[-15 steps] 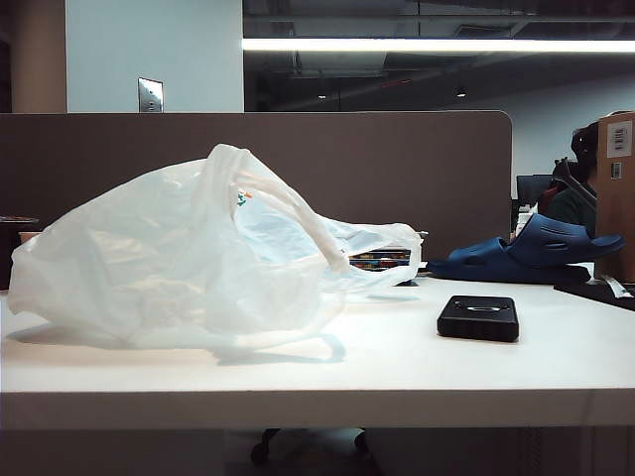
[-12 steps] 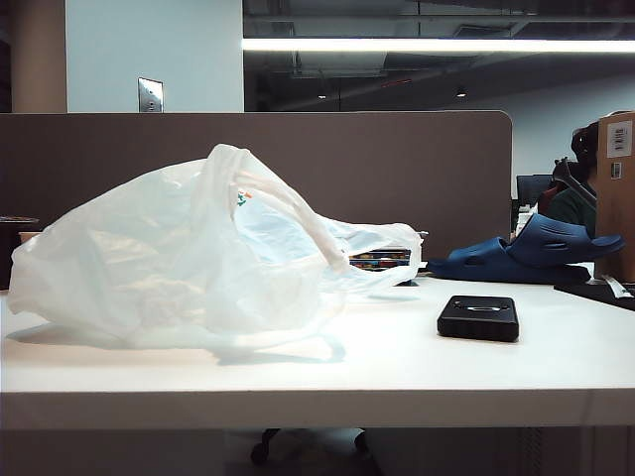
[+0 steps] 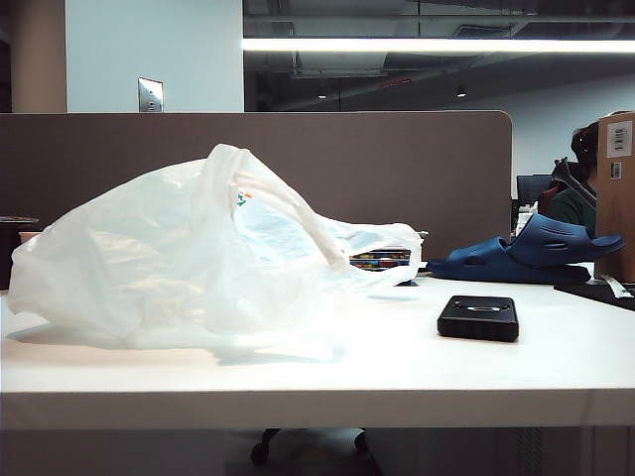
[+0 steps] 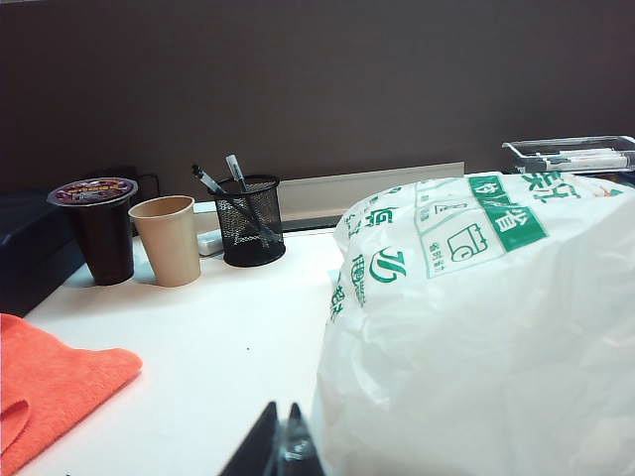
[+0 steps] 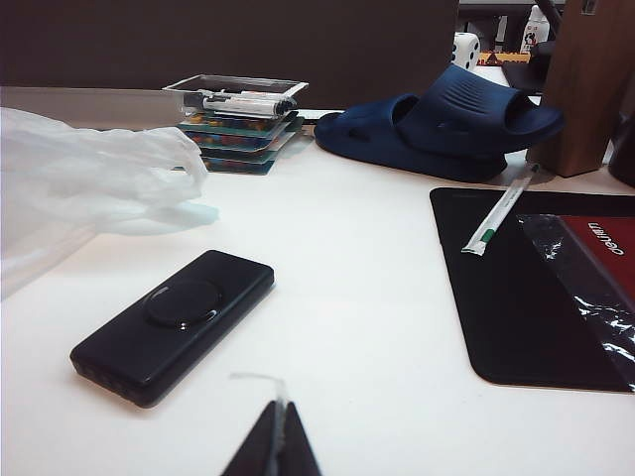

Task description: Put the power bank into the bag.

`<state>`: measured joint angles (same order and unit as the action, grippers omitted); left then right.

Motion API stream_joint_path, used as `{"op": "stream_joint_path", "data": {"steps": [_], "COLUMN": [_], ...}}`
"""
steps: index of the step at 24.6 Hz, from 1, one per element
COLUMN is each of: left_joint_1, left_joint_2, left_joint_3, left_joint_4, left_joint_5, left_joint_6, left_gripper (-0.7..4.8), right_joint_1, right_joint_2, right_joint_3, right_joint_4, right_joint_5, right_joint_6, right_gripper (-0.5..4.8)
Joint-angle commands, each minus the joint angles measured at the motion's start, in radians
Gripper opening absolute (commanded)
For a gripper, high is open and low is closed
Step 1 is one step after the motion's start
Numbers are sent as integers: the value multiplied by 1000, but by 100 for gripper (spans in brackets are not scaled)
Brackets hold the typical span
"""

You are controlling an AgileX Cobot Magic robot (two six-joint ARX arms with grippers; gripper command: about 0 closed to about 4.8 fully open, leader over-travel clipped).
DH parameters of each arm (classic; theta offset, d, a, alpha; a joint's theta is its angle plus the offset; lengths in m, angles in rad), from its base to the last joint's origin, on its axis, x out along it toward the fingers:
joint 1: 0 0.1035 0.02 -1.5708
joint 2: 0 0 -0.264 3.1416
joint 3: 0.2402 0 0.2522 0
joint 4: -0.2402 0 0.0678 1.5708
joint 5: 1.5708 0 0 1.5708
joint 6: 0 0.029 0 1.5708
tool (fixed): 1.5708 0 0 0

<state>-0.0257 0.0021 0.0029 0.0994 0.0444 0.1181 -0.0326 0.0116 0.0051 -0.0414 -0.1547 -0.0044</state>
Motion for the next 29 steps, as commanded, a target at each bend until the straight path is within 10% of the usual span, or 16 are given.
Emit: {"op": "stream_joint_path", "data": {"steps": [1,17,29], "left_joint_1": [-2,-2,-2], "left_joint_2": [0,0,0], "left_joint_3": [5,137,158], "left_joint_4": [7,5,-35], "left_joint_5": [5,138,185], "left_joint_6": [1,2,1], "left_gripper": [-6,-6,-6], "right_joint_1": [1,2,3], "right_joint_2": [-14,-10,335], "right_joint_3": [-3,123,836], "right_joint_4": [27,-10,-500], "right_joint_5": [-4,0,-37], "right_joint_6": [4,39,60], "right_gripper": [-6,-6,-6]}}
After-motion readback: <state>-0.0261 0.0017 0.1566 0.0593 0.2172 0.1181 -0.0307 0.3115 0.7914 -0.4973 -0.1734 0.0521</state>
